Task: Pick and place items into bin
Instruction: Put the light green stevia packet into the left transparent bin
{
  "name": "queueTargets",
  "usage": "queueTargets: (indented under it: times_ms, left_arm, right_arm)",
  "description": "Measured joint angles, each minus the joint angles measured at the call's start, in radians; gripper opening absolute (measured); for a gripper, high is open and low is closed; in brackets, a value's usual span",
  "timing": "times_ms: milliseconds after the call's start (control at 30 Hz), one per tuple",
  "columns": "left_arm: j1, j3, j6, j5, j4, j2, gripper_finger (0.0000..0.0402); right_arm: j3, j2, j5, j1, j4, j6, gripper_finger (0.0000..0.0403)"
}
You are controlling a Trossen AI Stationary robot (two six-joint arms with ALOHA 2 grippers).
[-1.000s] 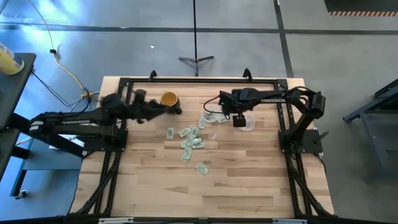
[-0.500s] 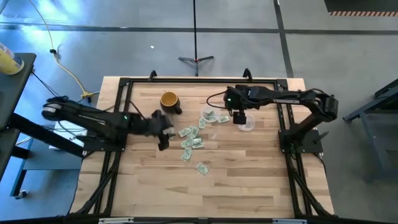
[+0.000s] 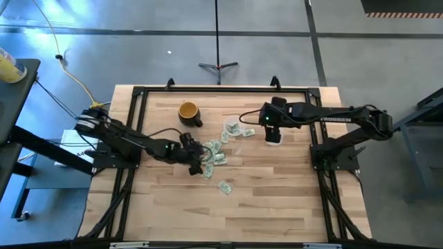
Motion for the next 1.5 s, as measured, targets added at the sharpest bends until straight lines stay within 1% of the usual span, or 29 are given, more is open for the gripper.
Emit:
queueTargets:
  times_ms: [67,133,167,200,300,367,500,600,733,767,867,1000,1100,1233,1367,1500]
  left_arm:
    - [0.000,0.000,0.000,-0.006,-0.012,0.036,0.0298]
    - [0.001,-0.002,0.001,0.021,-0.026,0.047,0.0294]
    - [0.001,-0.001,0.006,0.030,0.001,0.052,0.0291]
    - [0.000,0.001,0.015,0.022,0.015,0.055,0.0288]
    - [0.011,0.000,0.031,-0.070,0.012,0.055,0.0278]
    - [0.044,0.000,0.039,-0.060,0.017,0.055,0.0271]
    - [0.094,0.000,0.119,0.033,0.051,0.085,0.0256]
    - [0.122,0.003,0.178,0.143,0.121,0.104,0.0249]
    - [0.118,0.010,0.191,0.197,0.129,0.105,0.0246]
    - [0.127,0.010,0.190,0.227,0.131,0.105,0.0246]
    - [0.173,0.010,0.176,0.391,0.171,0.122,0.0245]
    - [0.227,0.009,0.178,0.482,0.208,0.128,0.0233]
    - [0.255,0.010,0.212,0.496,0.230,0.139,0.0210]
    - [0.271,0.009,0.262,0.527,0.244,0.168,0.0162]
    - [0.269,0.011,0.303,0.525,0.295,0.199,0.0100]
    - [0.268,0.010,0.295,0.520,0.312,0.202,0.0028]
  right_arm:
    - [0.000,-0.009,0.016,-0.001,0.002,0.013,0.0278]
    - [0.001,-0.014,0.024,-0.001,0.005,0.025,0.0277]
    - [0.001,-0.014,0.027,-0.001,0.006,0.033,0.0278]
    - [0.001,-0.014,0.029,-0.001,0.006,0.042,0.0278]
    - [0.001,-0.014,0.025,-0.001,0.010,0.064,0.0277]
    - [0.001,-0.014,0.022,-0.001,0.014,0.073,0.0277]
    - [0.001,-0.014,0.022,-0.001,0.021,0.074,0.0277]
    - [0.001,-0.014,0.023,-0.001,0.020,0.084,0.0277]
    - [0.001,-0.014,0.022,-0.001,0.013,0.128,0.0277]
    - [0.001,-0.014,0.022,0.000,0.013,0.134,0.0278]
    - [0.001,-0.014,0.025,0.000,0.013,0.141,0.0277]
    - [0.001,-0.014,0.030,0.000,0.017,0.158,0.0277]
    - [0.001,-0.013,0.030,0.000,0.016,0.178,0.0278]
    - [0.001,-0.013,0.034,0.000,0.016,0.183,0.0278]
    - [0.001,-0.013,0.050,0.000,0.016,0.203,0.0277]
    - [0.001,-0.013,0.053,-0.001,0.017,0.226,0.0277]
